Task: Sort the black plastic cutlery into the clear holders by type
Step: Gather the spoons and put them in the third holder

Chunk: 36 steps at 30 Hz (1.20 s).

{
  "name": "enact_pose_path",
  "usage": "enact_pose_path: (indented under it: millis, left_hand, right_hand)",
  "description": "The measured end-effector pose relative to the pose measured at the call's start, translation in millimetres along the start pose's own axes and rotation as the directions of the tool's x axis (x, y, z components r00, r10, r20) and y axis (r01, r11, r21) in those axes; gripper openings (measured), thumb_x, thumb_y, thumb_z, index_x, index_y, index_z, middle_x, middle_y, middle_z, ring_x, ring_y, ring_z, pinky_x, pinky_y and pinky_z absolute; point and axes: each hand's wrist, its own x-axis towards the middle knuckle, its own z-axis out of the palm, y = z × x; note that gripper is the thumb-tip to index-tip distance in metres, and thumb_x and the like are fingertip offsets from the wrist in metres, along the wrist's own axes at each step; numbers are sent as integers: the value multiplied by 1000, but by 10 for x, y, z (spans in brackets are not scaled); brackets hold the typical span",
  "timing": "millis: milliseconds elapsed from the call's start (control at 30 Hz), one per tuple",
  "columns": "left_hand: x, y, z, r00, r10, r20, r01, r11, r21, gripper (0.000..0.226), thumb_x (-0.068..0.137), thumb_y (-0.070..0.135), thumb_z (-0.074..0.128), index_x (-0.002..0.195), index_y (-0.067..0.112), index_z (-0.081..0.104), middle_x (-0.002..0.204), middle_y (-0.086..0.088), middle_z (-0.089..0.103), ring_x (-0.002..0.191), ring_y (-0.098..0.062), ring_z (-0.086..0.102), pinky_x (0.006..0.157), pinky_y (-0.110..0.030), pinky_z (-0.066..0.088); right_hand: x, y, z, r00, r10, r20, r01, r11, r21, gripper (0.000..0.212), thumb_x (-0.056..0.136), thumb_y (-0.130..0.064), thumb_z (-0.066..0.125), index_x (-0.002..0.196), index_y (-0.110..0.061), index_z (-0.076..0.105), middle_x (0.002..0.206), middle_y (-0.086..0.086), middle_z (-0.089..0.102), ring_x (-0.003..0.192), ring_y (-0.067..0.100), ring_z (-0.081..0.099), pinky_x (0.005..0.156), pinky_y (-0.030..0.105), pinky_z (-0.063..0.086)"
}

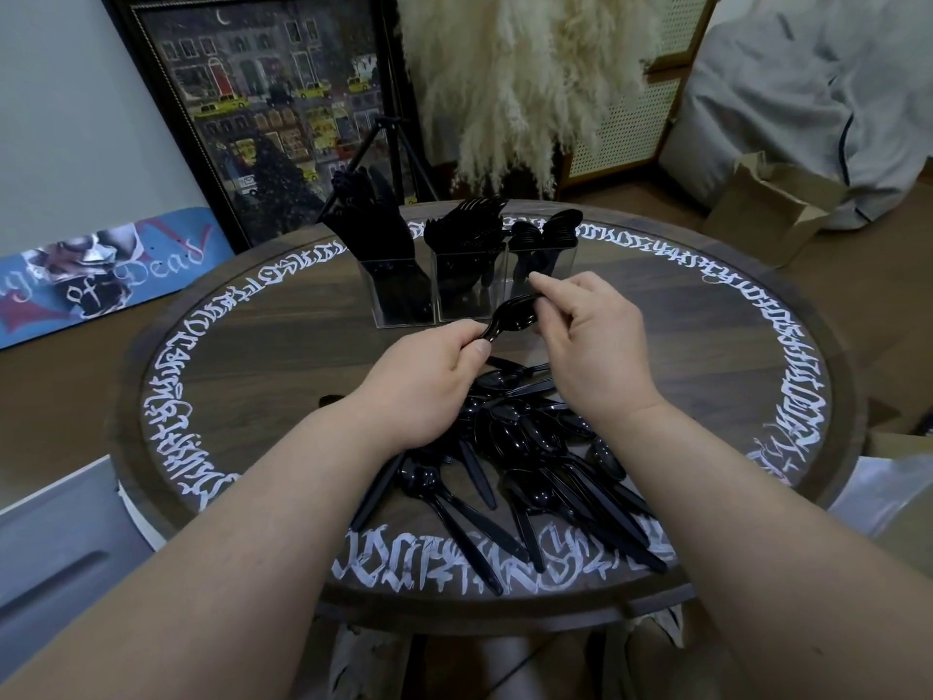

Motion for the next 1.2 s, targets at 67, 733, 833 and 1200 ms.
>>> enact_pose_path:
  millis: [67, 733, 833, 1200]
  left_hand:
    - [2, 14, 13, 999, 14, -28, -13, 998, 56, 25, 102, 27, 36, 116, 26, 57, 70, 10, 54, 74, -11, 53, 73, -30, 41]
    - [185, 268, 20, 903, 149, -402, -61, 973, 223, 48, 94, 29, 55, 141, 21, 45, 130, 1, 50, 124, -20, 38, 101, -26, 28]
    - [287, 297, -100, 894, 140, -425, -19, 961, 277, 53, 91, 30, 59, 141, 20, 45, 133, 1, 48, 127, -21, 35, 105, -30, 29]
    - [855, 236, -364, 955, 144, -260, 28, 827, 561, 73, 83, 50, 64, 145, 25, 35, 141, 5, 41, 134, -21, 28, 105, -39, 32]
  right_hand:
    - [5, -6, 0, 998, 42, 50, -43, 999, 13, 29, 96, -11, 52, 123, -10, 64, 94, 2, 58, 84, 13, 56, 75, 0, 35]
    - [228, 36, -701, 964, 77, -253, -8, 965, 264, 21, 90, -8, 58, 104, -14, 71, 88, -6, 68, 82, 5, 61, 81, 24, 49]
    - [508, 28, -876, 919, -110, -378, 131, 991, 29, 22, 90, -9, 57, 106, -6, 72, 89, 7, 69, 82, 8, 59, 79, 10, 41]
    - [1286, 211, -286, 923, -381, -53, 356, 899, -255, 20, 82, -5, 58, 93, -1, 74, 78, 17, 65, 68, 37, 64, 57, 39, 54]
